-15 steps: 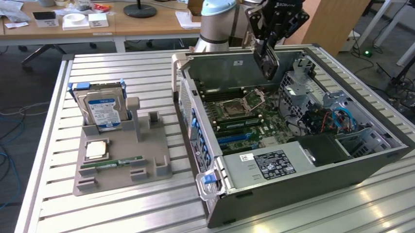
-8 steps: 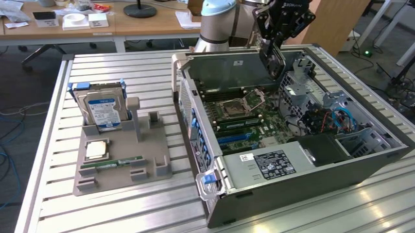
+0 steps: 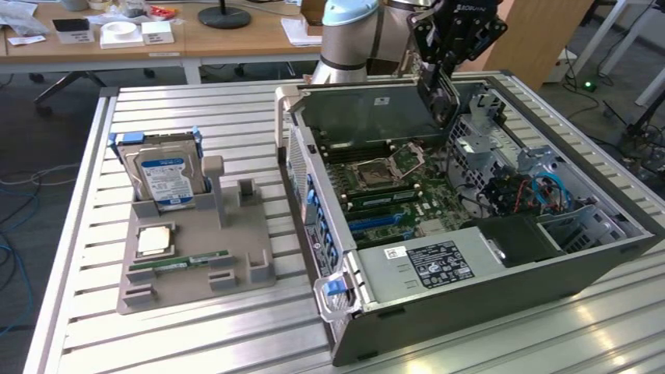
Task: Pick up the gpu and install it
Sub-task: 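Pick up the gpu and move the gpu toward the slot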
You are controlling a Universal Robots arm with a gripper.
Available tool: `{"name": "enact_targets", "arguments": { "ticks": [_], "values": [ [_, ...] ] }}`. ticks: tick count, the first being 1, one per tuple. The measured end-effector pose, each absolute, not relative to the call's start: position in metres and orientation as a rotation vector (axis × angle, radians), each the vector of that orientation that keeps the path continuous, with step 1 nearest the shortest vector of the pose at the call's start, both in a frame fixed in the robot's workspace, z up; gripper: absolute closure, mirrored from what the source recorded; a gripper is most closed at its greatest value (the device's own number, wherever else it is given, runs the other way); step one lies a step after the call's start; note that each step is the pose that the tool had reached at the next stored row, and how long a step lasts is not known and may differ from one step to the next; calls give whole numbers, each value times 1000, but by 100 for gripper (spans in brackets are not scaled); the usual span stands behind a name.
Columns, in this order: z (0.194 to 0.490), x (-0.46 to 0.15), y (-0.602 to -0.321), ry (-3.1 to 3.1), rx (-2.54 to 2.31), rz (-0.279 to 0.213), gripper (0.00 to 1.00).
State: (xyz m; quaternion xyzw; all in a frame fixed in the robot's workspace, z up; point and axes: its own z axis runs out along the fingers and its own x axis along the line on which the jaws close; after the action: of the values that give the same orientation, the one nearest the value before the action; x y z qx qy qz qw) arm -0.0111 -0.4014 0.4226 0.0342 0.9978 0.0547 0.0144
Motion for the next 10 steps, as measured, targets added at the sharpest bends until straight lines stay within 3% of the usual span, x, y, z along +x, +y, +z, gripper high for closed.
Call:
{"name": "enact_targets", "arguments": {
  "ticks": [10],
  "values": [
    [422,22,-401,3106,107,171,73]
  ]
}}
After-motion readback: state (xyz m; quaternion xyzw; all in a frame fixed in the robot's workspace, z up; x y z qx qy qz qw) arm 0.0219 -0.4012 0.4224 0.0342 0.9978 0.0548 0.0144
